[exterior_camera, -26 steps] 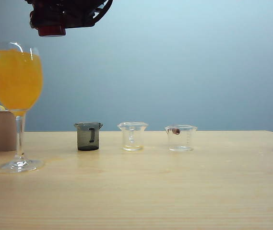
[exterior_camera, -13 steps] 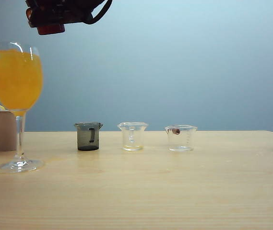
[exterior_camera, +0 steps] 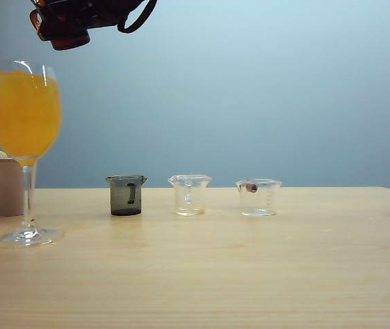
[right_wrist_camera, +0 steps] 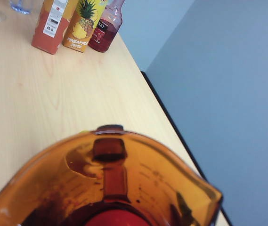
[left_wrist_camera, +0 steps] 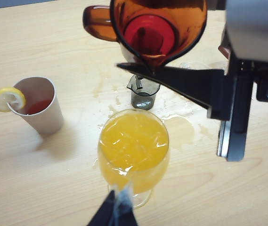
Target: Pick up the fourth measuring cup from the left, pour the grenadine inside into the goblet, and finally put the measuring cup back in its original place.
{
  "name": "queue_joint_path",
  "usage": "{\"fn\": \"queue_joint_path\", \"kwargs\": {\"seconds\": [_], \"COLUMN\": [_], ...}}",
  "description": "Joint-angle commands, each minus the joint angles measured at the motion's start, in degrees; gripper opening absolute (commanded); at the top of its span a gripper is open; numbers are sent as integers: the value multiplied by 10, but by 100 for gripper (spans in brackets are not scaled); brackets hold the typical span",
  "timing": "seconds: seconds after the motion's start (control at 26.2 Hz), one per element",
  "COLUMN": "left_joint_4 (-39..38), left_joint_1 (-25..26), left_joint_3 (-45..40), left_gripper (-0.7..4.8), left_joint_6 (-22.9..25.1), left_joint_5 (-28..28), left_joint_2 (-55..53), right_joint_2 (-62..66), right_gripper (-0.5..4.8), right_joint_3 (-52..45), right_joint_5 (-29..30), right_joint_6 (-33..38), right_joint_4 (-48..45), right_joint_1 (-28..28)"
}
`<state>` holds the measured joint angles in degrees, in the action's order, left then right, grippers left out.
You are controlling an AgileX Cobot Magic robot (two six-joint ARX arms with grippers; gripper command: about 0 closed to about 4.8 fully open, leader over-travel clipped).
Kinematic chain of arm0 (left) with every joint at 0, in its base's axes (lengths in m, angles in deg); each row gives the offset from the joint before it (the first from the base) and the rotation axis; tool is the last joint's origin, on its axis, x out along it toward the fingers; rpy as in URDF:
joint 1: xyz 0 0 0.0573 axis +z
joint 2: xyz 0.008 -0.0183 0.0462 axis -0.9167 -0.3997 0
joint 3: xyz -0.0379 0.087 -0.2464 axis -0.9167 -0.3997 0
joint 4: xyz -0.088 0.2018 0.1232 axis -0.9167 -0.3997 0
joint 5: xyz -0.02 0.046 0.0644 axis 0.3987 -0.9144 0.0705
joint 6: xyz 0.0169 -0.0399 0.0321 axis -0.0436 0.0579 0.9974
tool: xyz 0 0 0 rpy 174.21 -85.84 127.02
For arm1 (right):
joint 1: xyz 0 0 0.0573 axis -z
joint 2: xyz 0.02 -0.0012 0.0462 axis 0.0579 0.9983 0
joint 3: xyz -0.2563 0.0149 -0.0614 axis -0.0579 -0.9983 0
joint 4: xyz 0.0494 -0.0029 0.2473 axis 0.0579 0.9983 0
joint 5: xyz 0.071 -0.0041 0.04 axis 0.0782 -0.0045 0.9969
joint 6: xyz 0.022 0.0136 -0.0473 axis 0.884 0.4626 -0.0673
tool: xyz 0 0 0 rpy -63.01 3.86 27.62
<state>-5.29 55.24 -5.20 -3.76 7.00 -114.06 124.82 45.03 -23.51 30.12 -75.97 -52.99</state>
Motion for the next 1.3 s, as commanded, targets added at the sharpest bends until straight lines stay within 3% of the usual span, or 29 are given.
{"fn": "queue_joint_path", "kwargs": {"seconds": [0.04, 0.31, 0.95, 1.3], "left_joint_4": [3, 3, 3, 3], "left_joint_1": [0, 0, 0, 0], "left_joint_3": [3, 3, 3, 3], "left_gripper": [-4, -4, -4, -5], "left_joint_6": [2, 2, 2, 2], "left_joint_5": [2, 2, 2, 2], "left_joint_2": [1, 1, 1, 1], "right_joint_2": [-5, -5, 13, 13], "right_gripper": [241, 241, 241, 241], "right_joint_3": [4, 4, 4, 4], "right_joint_5": [2, 0, -12, -12], "right_joint_6": [-29, -85, -88, -146], "right_joint_4": [-21, -28, -74, -74], "right_joint_1": [-2, -4, -4, -7]}}
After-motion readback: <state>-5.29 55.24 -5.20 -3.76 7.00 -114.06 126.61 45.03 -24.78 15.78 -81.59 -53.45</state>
